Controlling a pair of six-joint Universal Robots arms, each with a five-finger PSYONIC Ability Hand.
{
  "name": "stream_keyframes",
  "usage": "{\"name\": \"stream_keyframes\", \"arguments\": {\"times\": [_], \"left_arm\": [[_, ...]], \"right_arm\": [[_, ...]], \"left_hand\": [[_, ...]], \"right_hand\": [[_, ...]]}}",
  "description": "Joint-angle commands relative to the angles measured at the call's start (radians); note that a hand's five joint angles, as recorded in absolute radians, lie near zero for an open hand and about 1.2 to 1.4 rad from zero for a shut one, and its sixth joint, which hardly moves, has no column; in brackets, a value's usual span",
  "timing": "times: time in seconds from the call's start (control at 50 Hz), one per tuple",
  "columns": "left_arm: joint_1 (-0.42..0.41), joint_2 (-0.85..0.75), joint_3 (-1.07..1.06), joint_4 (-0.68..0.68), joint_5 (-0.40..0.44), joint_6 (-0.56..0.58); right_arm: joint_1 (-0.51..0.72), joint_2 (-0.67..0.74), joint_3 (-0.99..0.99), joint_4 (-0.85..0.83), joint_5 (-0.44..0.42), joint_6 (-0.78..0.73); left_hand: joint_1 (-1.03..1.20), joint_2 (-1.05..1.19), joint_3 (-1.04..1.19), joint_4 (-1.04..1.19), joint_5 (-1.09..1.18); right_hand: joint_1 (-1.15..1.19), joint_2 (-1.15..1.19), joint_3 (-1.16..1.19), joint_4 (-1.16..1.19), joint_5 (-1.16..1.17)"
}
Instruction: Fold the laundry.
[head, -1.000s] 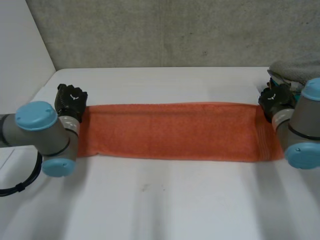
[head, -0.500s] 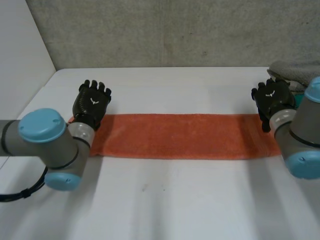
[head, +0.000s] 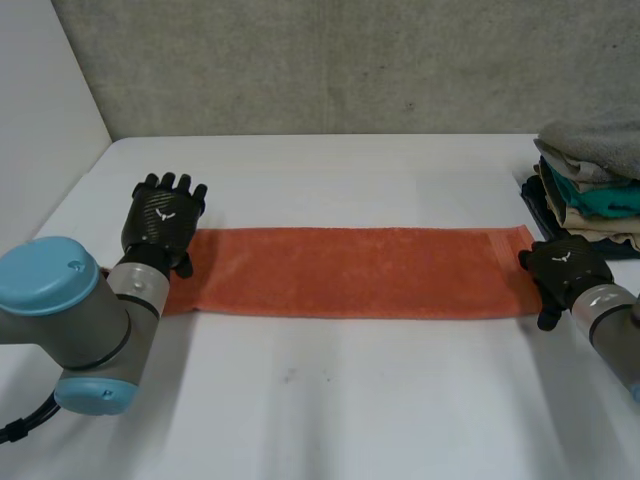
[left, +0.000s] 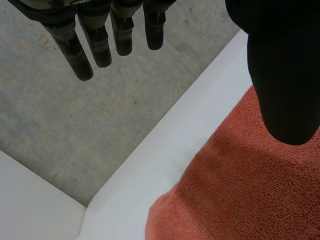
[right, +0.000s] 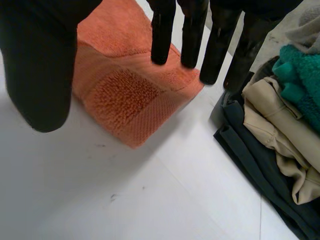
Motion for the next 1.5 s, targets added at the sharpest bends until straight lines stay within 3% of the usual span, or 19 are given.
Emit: {"name": "stream_keyframes", "arguments": {"times": [0.02, 0.1, 0.2, 0.34, 0.46, 0.56, 0.7, 0.82, 0.94, 0.96, 1.0, 1.02, 1.04, 1.12, 1.2, 1.34, 1.5], "left_arm": [[-0.001, 0.002, -0.001, 0.000, 0.000, 0.004], [-0.001, 0.003, -0.003, 0.000, -0.002, 0.004], [-0.001, 0.018, -0.015, 0.000, -0.003, 0.002], [-0.001, 0.031, -0.020, 0.000, -0.003, -0.002], [0.002, 0.055, -0.020, -0.002, -0.008, -0.007], [0.005, 0.089, -0.023, -0.002, -0.011, -0.013], [0.028, 0.141, -0.028, -0.003, -0.014, -0.102], [0.031, 0.147, -0.028, -0.008, -0.011, -0.142], [0.020, 0.143, -0.035, -0.013, -0.006, -0.140], [0.019, 0.140, -0.037, -0.013, -0.006, -0.140], [0.013, 0.135, -0.037, -0.013, -0.005, -0.137], [0.008, 0.134, -0.037, -0.013, -0.005, -0.137], [0.003, 0.134, -0.037, -0.013, -0.005, -0.137], [-0.032, 0.134, -0.035, -0.014, -0.005, -0.142], [-0.073, 0.138, -0.029, -0.014, -0.005, -0.140], [-0.213, 0.127, 0.023, -0.020, 0.012, -0.149], [-0.323, -0.067, 0.155, -0.079, 0.038, -0.143]], "right_arm": [[0.002, 0.088, -0.049, -0.060, 0.011, -0.012], [-0.035, 0.070, -0.020, -0.060, 0.012, -0.029], [-0.158, -0.074, 0.062, -0.060, 0.000, -0.063], [-0.363, -0.114, 0.076, -0.063, -0.011, -0.299], [-0.365, -0.128, 0.057, -0.064, -0.008, -0.414], [-0.170, -0.209, 0.025, -0.078, -0.009, -0.309], [0.264, -0.211, -0.084, -0.138, -0.009, -0.140], [0.639, 0.046, -0.258, -0.257, -0.057, -0.147], [0.766, 0.271, -0.368, -0.253, -0.089, -0.151], [0.772, 0.307, -0.377, -0.251, -0.094, -0.154], [0.773, 0.309, -0.378, -0.253, -0.086, -0.144], [0.767, 0.291, -0.374, -0.259, -0.071, -0.132], [0.766, 0.274, -0.374, -0.254, -0.062, -0.125], [0.749, 0.164, -0.319, -0.244, 0.046, -0.022], [0.648, 0.027, -0.218, -0.216, 0.123, 0.133], [0.494, -0.080, -0.073, -0.025, 0.084, 0.332], [0.401, -0.079, 0.025, 0.000, 0.055, 0.334]], "left_hand": [[-0.018, -0.029, -0.037, -0.030, -0.048], [-0.018, -0.029, -0.037, -0.030, -0.048], [-0.018, -0.029, -0.037, -0.030, -0.048], [-0.018, -0.029, -0.037, -0.030, -0.048], [-0.018, -0.029, -0.037, -0.030, -0.048], [-0.018, -0.029, -0.037, -0.030, -0.048], [-0.018, -0.029, -0.037, -0.030, -0.048], [-0.018, -0.029, -0.037, -0.030, -0.048], [-0.018, -0.029, -0.037, -0.030, -0.048], [-0.018, -0.029, -0.037, -0.030, -0.048], [-0.018, -0.029, -0.037, -0.030, -0.048], [-0.018, -0.029, -0.037, -0.030, -0.048], [-0.018, -0.029, -0.037, -0.030, -0.048], [-0.018, -0.029, -0.037, -0.030, -0.048], [-0.018, -0.029, -0.037, -0.030, -0.048], [-0.018, -0.029, -0.037, -0.030, -0.048], [-0.018, -0.029, -0.037, -0.030, -0.048]], "right_hand": [[0.966, 0.900, 0.902, 0.905, 0.920], [0.966, 0.901, 0.902, 0.905, 0.920], [0.966, 0.901, 0.902, 0.905, 0.920], [0.966, 0.901, 0.902, 0.905, 0.920], [0.966, 0.901, 0.902, 0.905, 0.920], [0.966, 0.901, 0.902, 0.905, 0.920], [0.966, 0.901, 0.902, 0.905, 0.920], [0.966, 0.901, 0.902, 0.905, 0.920], [0.966, 0.901, 0.902, 0.905, 0.920], [0.778, 0.713, 0.715, 0.717, 0.732], [0.265, 0.200, 0.201, 0.204, 0.219], [-0.130, -0.195, -0.193, -0.191, -0.176], [-0.255, -0.321, -0.319, -0.316, -0.302], [-0.255, -0.321, -0.319, -0.316, -0.302], [-0.255, -0.321, -0.319, -0.316, -0.302], [-0.255, -0.321, -0.319, -0.316, -0.302], [-0.246, -0.312, -0.310, -0.307, -0.292]]}}
